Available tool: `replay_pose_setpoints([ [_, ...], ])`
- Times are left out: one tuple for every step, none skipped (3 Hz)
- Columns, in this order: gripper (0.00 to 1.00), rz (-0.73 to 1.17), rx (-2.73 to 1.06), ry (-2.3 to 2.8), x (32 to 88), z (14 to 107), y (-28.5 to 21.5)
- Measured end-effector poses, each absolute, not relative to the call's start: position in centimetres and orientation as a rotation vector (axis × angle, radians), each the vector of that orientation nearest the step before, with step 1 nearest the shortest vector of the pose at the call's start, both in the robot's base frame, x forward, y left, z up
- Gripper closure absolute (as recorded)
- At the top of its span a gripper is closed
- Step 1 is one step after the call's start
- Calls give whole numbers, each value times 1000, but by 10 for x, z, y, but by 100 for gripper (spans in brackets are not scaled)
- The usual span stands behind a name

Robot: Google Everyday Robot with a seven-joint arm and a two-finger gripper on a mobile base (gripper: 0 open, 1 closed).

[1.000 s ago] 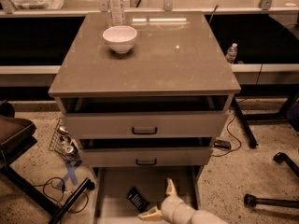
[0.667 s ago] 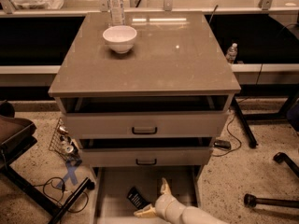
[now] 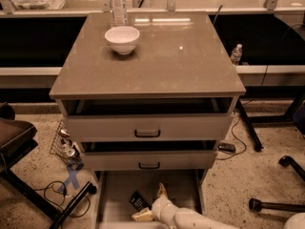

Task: Pick rxbar blueberry from bottom drawer and place on counter

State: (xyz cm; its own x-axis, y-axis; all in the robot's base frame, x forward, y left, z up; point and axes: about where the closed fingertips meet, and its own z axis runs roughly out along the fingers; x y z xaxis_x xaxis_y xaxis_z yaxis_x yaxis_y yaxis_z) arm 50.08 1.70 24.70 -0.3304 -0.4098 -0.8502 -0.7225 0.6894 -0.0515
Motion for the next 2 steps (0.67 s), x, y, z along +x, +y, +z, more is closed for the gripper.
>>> replay_pose_setpoints([
  [0, 413, -880, 2003, 510, 227, 21],
  [0, 391, -911, 2078, 521, 194, 27],
])
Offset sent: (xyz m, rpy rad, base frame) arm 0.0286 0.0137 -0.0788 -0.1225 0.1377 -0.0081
